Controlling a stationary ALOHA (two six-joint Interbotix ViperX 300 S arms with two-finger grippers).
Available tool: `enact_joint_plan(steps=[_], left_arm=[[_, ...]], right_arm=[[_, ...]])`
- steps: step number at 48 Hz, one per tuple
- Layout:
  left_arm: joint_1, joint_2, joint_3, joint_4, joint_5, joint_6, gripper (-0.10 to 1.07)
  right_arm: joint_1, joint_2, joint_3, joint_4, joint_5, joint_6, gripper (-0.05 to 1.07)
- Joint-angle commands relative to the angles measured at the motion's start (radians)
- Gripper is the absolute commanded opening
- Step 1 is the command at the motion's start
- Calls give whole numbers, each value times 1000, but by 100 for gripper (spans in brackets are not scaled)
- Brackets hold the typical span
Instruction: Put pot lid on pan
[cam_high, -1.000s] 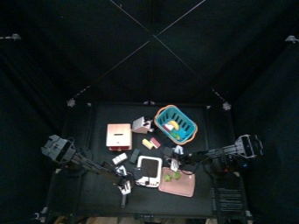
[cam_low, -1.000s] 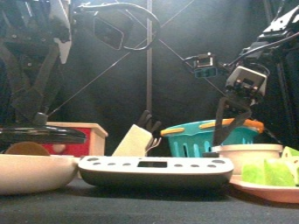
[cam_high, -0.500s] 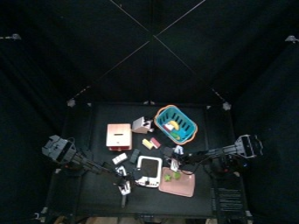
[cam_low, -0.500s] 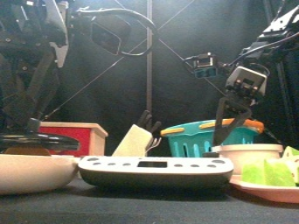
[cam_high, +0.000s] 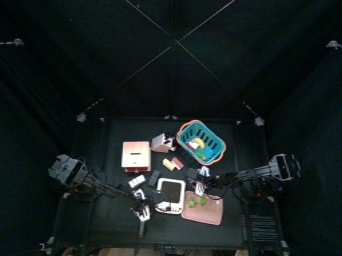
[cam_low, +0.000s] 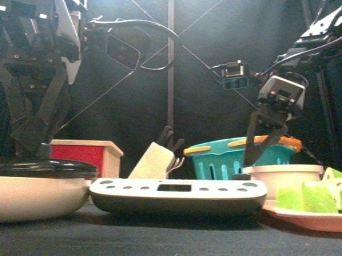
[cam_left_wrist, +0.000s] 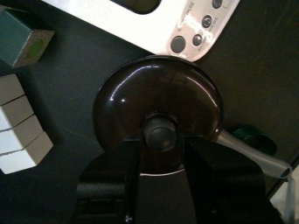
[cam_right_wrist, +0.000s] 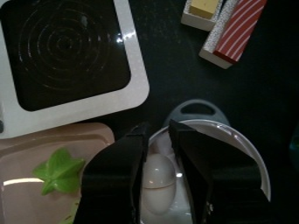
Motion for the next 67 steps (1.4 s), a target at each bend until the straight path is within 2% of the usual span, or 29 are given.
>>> enact_joint_plan(steps=[1, 19, 39, 54, 67], left_arm=[[2, -9, -9, -3, -2, 2, 54], [2, -28, -17, -5, 44, 0, 54], [2, -15, -20, -5, 32, 12, 54], [9, -11, -17, -78, 25, 69, 54], [23, 3, -14, -77, 25, 74, 54]], right_arm=[[-3, -14, -14, -2, -5, 0, 68], [-3, -15, -14, -2, -5, 0, 68], [-3, -14, -14, -2, -6, 0, 68], [-3, -14, -14, -2, -5, 0, 68], [-3, -15, -12, -2, -5, 0, 68]])
